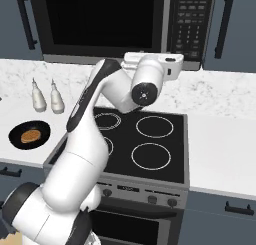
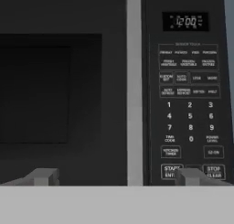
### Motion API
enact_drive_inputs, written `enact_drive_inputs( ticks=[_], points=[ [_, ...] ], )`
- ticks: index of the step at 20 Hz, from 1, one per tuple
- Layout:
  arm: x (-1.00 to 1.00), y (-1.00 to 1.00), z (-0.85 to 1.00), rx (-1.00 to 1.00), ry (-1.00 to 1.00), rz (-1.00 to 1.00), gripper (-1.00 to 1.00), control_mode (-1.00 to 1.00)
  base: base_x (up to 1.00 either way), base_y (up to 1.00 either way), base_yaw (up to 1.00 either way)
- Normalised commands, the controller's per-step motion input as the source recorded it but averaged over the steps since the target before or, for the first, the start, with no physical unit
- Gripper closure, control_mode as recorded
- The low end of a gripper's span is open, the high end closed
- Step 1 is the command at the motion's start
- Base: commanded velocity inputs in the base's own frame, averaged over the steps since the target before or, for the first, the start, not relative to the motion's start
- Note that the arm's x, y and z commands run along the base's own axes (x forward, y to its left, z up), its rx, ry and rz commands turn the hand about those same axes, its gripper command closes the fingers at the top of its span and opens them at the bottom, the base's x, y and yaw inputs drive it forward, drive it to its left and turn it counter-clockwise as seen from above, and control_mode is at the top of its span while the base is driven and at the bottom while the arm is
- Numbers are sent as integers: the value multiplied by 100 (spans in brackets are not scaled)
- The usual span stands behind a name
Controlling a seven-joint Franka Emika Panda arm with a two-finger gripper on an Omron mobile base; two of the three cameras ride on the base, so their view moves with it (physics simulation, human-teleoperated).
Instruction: Open the microwave, place the bowl with waffle inside the microwave, then close the microwave door and turn it on.
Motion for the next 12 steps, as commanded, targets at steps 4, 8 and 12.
enact_drive_inputs(
  ticks=[4,8,12],
  points=[
    [24,0,23,0,0,0,-100,-100,0,0,0],
    [20,0,15,0,-5,0,-100,-100,0,0,0],
    [23,0,13,0,-5,2,-100,-100,0,0,0]
  ],
)
